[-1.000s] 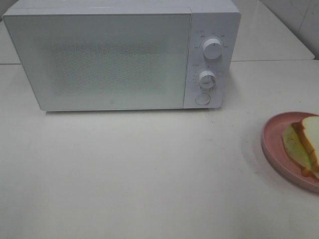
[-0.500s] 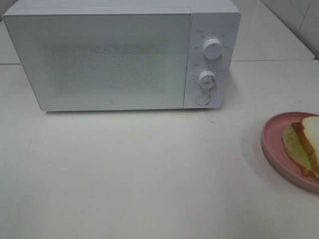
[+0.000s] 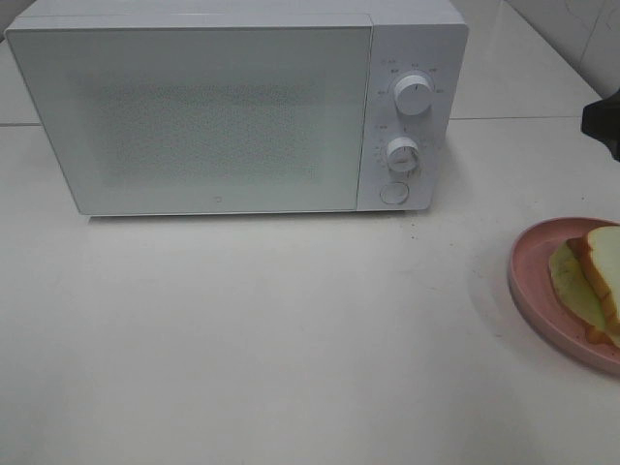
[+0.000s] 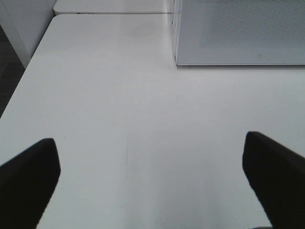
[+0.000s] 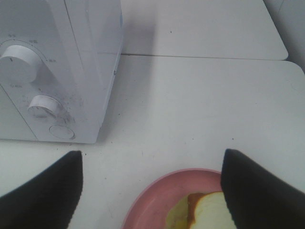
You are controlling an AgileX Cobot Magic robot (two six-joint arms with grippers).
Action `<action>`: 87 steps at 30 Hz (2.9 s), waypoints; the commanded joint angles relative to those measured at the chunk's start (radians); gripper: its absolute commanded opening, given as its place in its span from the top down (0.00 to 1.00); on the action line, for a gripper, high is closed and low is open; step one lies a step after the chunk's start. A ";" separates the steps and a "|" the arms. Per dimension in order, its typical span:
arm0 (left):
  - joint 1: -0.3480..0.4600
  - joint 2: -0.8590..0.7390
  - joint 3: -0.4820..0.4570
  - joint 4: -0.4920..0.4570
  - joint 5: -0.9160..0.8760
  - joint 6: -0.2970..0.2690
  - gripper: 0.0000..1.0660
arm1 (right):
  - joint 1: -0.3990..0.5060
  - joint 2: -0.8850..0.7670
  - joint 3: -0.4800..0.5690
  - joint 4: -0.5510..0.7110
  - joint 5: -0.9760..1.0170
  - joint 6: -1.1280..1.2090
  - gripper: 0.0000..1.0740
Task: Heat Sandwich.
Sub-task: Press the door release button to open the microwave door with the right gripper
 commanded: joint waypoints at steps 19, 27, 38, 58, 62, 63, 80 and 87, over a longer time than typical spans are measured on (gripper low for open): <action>-0.002 -0.027 0.003 0.002 -0.016 -0.004 0.03 | 0.082 0.324 0.161 0.250 -0.770 -0.202 0.29; -0.002 -0.027 0.003 0.002 -0.016 -0.004 0.03 | 0.274 0.417 0.205 0.479 -0.911 -0.295 0.29; -0.002 -0.027 0.003 0.002 -0.016 -0.004 0.03 | 0.487 0.551 0.204 0.610 -1.036 -0.290 0.29; -0.002 -0.027 0.003 0.002 -0.016 -0.004 0.03 | 0.728 0.727 0.156 0.889 -1.162 -0.320 0.29; -0.002 -0.027 0.003 0.002 -0.016 -0.004 0.03 | 0.728 0.727 0.156 0.889 -1.162 -0.314 0.29; -0.002 -0.027 0.003 0.002 -0.016 -0.004 0.03 | 0.728 0.727 0.156 0.889 -1.163 -0.311 0.29; -0.002 -0.027 0.003 0.002 -0.016 -0.004 0.03 | 0.728 0.727 0.156 0.888 -1.162 0.476 0.29; -0.002 -0.027 0.003 0.002 -0.016 -0.004 0.03 | 0.728 0.727 0.156 0.888 -1.162 0.912 0.30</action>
